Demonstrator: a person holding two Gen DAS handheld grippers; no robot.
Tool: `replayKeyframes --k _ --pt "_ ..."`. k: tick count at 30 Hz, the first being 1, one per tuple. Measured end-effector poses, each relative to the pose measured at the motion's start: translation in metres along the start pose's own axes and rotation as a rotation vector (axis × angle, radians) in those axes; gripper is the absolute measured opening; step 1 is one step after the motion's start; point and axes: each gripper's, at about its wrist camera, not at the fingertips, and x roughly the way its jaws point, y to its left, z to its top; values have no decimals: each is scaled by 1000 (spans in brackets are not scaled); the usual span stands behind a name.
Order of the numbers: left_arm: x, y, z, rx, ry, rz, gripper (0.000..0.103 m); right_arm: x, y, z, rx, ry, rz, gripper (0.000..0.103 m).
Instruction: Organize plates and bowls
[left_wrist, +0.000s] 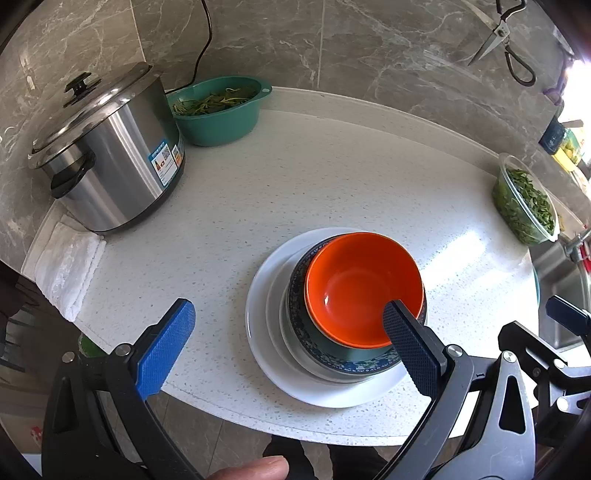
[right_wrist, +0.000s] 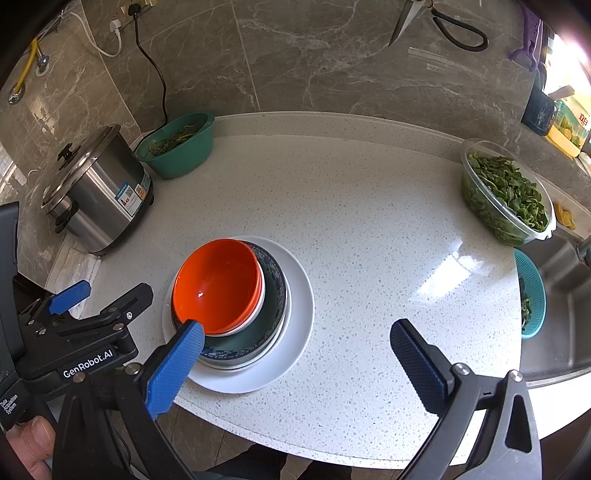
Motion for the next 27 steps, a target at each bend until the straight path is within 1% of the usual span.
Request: replayKeyframes --k 27 --pt "4 1 2 4 5 -7 103 2 1 1 2 3 1 103"
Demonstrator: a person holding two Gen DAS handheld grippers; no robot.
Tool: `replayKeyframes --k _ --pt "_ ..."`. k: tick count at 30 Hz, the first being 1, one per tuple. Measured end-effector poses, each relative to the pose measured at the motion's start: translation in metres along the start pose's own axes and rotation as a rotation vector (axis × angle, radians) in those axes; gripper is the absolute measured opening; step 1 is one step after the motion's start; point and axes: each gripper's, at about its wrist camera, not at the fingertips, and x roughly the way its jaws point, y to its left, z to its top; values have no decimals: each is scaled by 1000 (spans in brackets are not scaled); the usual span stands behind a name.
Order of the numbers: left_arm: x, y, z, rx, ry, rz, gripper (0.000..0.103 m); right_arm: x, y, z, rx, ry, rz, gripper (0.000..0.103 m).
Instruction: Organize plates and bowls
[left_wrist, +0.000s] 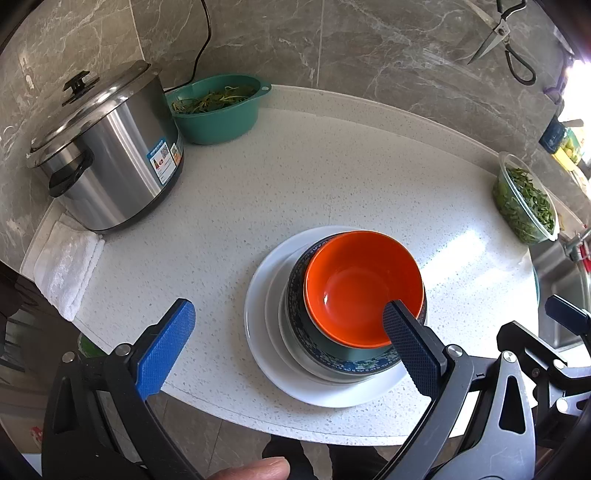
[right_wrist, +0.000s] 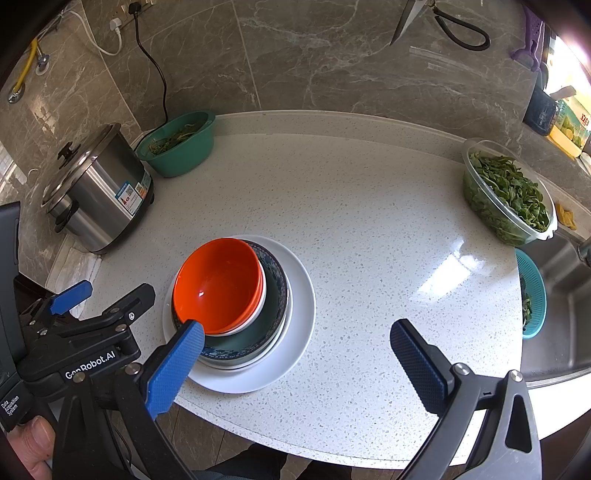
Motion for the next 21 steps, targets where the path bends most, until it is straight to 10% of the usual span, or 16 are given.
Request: replayKeyframes --k 21 --pt "2 1 1 1 0 -4 103 2 3 -1 -1 3 0 103"
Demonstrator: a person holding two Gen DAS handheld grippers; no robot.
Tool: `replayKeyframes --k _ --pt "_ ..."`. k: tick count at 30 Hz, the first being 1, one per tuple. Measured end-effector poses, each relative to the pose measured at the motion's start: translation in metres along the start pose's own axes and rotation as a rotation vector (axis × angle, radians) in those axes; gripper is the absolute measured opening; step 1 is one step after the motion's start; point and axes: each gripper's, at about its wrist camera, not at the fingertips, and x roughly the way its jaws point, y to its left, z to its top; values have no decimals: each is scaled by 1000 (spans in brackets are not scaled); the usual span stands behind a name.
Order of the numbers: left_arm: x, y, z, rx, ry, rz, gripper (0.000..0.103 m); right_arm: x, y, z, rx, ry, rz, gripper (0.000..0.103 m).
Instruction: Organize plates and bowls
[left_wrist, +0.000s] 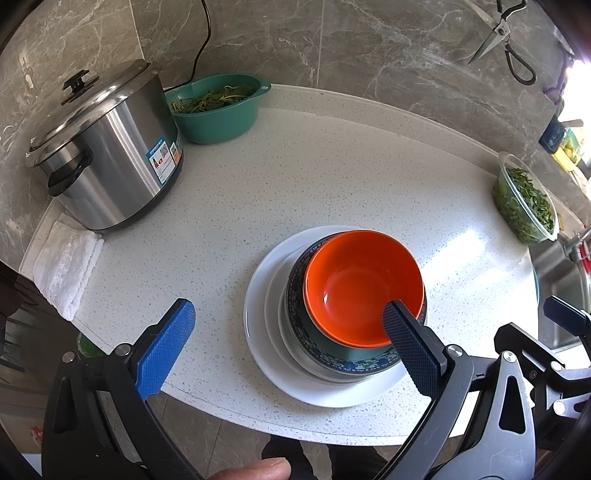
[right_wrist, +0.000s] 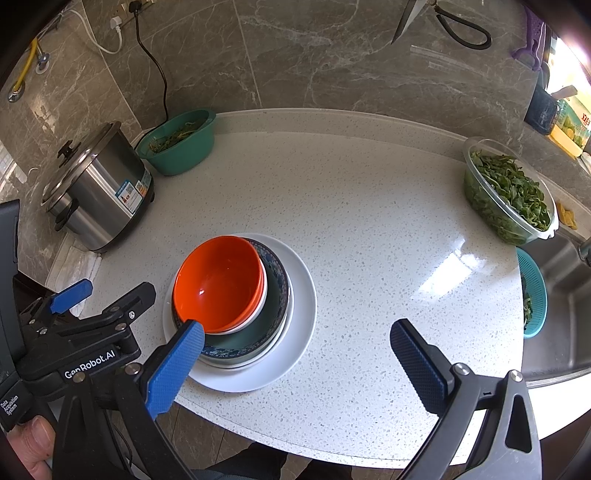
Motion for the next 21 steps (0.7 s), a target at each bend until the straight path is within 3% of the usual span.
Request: replayKeyframes --k 21 --pt "6 2 5 3 3 -3 103 3 0 -1 -6 9 8 103"
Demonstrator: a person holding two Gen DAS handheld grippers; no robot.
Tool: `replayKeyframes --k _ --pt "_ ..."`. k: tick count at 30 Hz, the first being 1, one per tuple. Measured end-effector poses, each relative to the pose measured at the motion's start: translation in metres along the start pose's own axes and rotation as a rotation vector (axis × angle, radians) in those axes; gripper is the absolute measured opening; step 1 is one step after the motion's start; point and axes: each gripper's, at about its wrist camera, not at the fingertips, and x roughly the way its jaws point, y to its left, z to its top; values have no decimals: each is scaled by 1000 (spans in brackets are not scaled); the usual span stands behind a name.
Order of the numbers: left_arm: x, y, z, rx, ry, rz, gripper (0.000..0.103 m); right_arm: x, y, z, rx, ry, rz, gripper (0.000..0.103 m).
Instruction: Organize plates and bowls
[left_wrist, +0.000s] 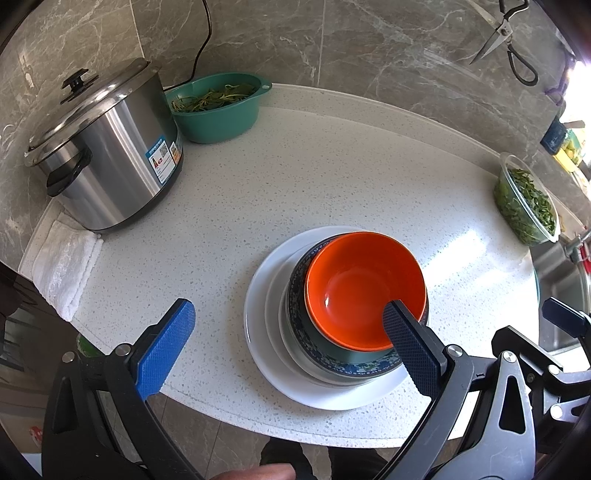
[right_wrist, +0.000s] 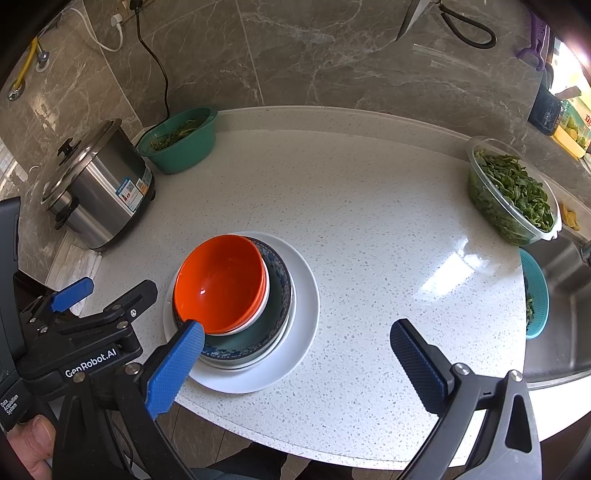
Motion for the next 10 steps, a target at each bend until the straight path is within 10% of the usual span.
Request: replayKeyframes --k 10 --pt "-4 -2 2 6 -26 -17 103 4 -2 3 -3 8 8 103"
